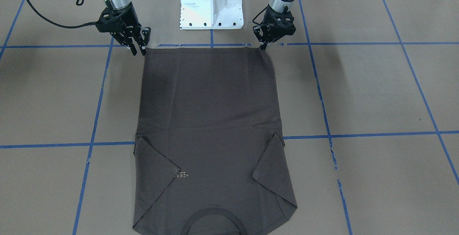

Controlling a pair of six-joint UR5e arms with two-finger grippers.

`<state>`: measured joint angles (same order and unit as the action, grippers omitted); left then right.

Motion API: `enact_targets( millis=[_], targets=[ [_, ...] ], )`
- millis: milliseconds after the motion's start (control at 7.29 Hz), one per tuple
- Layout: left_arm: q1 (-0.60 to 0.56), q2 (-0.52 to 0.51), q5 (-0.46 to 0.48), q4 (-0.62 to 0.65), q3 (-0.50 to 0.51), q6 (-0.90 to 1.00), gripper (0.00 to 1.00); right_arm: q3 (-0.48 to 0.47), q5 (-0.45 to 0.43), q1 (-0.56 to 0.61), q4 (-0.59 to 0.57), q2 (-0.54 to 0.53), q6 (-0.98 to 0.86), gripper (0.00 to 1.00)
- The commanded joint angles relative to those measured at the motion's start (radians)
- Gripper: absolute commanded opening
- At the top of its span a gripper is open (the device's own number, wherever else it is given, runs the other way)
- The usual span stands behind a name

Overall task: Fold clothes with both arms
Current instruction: 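Grasp the hem corners with both grippers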

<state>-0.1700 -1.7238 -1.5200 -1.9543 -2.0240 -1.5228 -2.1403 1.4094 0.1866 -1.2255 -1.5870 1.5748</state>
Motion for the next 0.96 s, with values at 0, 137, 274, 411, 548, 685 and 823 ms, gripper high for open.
enact_targets(
  millis=[0, 137, 274, 411, 548, 685, 823],
  targets=[
    [0.000, 0.000, 0.003, 0.000, -0.010, 0.001, 0.00, 0.029, -0.033, -0.053, 0.000, 0.001, 0.002, 0.44],
    [0.000, 0.000, 0.003, 0.000, -0.010, 0.001, 0.00, 0.034, -0.033, -0.068, 0.000, 0.001, 0.004, 0.44],
    [0.000, 0.000, 0.007, 0.000, -0.010, 0.001, 0.00, 0.033, -0.033, -0.084, 0.000, -0.001, 0.007, 0.44],
    [0.000, 0.000, 0.009, 0.000, -0.013, 0.000, 0.00, 0.036, -0.041, -0.102, 0.000, -0.001, 0.026, 0.44],
    [-0.002, 0.000, 0.009, 0.000, -0.018, 0.000, 0.00, 0.040, -0.053, -0.120, -0.002, -0.002, 0.028, 0.43],
    [-0.003, 0.000, 0.009, 0.000, -0.018, 0.000, 0.00, 0.045, -0.058, -0.127, -0.002, -0.004, 0.031, 0.43],
    [-0.005, 0.001, 0.009, 0.000, -0.018, 0.000, 0.00, 0.051, -0.058, -0.134, 0.000, -0.004, 0.034, 0.43]
  ],
)
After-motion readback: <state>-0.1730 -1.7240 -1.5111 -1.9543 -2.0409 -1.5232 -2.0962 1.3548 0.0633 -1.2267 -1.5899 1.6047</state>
